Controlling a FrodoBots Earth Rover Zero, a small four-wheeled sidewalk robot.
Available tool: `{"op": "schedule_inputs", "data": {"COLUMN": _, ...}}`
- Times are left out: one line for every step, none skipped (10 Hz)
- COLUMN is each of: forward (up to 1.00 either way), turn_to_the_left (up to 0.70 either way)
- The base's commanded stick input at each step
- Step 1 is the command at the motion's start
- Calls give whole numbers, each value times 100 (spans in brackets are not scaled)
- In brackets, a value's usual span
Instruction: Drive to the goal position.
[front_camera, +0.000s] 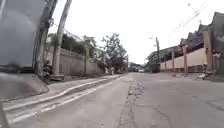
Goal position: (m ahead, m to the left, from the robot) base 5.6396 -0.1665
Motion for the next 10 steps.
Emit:
{"op": "schedule_inputs", "data": {"forward": 70, "turn_to_the_left": -35}}
{"op": "schedule_inputs", "data": {"forward": 70, "turn_to_the_left": -35}}
{"op": "schedule_inputs", "data": {"forward": 70, "turn_to_the_left": -35}}
{"op": "schedule_inputs", "data": {"forward": 70, "turn_to_the_left": -35}}
{"op": "schedule_inputs", "data": {"forward": 70, "turn_to_the_left": -35}}
{"op": "schedule_inputs", "data": {"forward": 70, "turn_to_the_left": -33}}
{"op": "schedule_inputs", "data": {"forward": 70, "turn_to_the_left": -24}}
{"op": "schedule_inputs", "data": {"forward": 70, "turn_to_the_left": -2}}
{"op": "schedule_inputs", "data": {"forward": 70, "turn_to_the_left": 0}}
{"op": "schedule_inputs", "data": {"forward": 70, "turn_to_the_left": 0}}
